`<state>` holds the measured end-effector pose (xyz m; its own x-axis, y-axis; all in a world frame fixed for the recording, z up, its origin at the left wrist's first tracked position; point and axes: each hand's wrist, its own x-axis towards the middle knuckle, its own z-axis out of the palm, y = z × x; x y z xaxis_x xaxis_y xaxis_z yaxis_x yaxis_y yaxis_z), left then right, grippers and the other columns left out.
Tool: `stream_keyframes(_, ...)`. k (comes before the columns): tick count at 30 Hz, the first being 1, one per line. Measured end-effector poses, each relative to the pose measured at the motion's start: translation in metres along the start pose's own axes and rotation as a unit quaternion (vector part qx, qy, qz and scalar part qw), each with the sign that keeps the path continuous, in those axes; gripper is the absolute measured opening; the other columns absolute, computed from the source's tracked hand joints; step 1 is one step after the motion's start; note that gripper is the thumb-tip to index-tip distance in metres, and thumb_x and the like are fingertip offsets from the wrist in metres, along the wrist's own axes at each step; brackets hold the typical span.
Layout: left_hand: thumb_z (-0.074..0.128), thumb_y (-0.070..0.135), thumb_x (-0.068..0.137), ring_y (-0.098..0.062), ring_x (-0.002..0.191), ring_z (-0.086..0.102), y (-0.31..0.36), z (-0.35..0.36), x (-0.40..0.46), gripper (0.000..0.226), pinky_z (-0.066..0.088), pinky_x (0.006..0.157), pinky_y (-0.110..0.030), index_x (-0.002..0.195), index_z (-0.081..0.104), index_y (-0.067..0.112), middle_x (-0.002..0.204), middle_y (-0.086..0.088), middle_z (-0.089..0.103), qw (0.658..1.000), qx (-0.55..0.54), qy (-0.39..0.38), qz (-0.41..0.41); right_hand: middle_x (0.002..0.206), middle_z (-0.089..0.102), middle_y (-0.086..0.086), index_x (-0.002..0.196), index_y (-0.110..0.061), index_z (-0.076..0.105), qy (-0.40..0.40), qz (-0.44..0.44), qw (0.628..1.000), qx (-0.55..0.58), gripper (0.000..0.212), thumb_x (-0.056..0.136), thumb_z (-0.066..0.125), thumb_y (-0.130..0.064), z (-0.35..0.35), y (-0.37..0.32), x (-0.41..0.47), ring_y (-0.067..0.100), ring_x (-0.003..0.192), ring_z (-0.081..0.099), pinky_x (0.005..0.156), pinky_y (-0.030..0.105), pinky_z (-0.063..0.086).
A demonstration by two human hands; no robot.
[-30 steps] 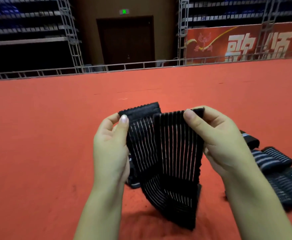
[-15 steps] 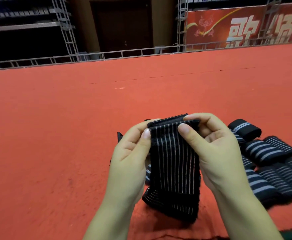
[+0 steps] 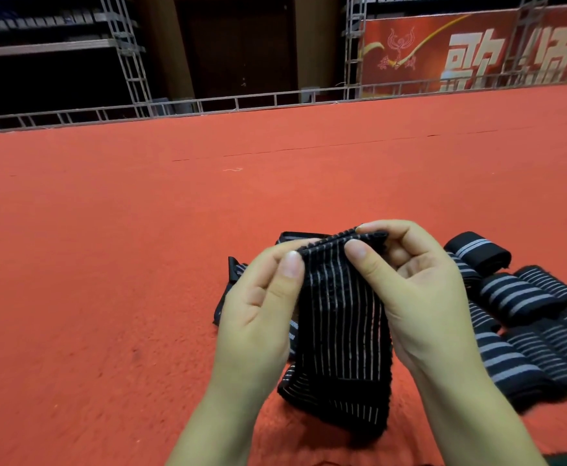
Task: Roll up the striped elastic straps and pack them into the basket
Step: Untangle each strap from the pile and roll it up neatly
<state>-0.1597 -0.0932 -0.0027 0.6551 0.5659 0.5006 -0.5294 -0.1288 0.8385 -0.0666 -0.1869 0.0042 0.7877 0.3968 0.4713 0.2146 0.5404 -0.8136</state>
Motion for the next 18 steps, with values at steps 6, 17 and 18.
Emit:
stream_keyframes(6,0.066,0.021,0.079,-0.004,0.073,0.069,0.003,0.000,0.002,0.015,0.051,0.065,-0.015,0.083,0.074,0.033,0.079,0.006,0.075,0.998,0.023,0.046,0.028,0.088,0.069,-0.009,0.100,-0.025,0.063,0.016,-0.029,0.997,-0.063,0.029,0.074,0.077,-0.020,0.002,0.003,-0.005,0.001,0.082,0.064,0.074,0.015,0.050)
stream_keyframes(17,0.072,0.016,0.076,-0.007,0.056,0.062,0.009,-0.002,0.006,0.012,0.048,0.050,-0.018,0.071,0.072,0.028,0.065,0.000,0.070,0.998,-0.020,0.040,-0.040,0.070,0.069,-0.006,0.073,-0.026,0.073,-0.057,0.011,0.998,-0.032,0.013,0.075,0.074,-0.014,-0.009,-0.015,-0.003,0.003,0.067,0.062,0.061,0.015,0.048)
stream_keyframes(18,0.075,0.018,0.078,-0.008,0.051,0.060,0.010,-0.001,0.005,0.012,0.046,0.044,-0.018,0.071,0.071,0.028,0.062,-0.001,0.068,0.997,-0.022,0.030,-0.060,0.069,0.068,-0.007,0.073,-0.026,0.073,-0.053,0.009,0.998,-0.026,0.013,0.074,0.073,-0.014,-0.009,-0.016,-0.004,0.003,0.066,0.062,0.060,0.014,0.047)
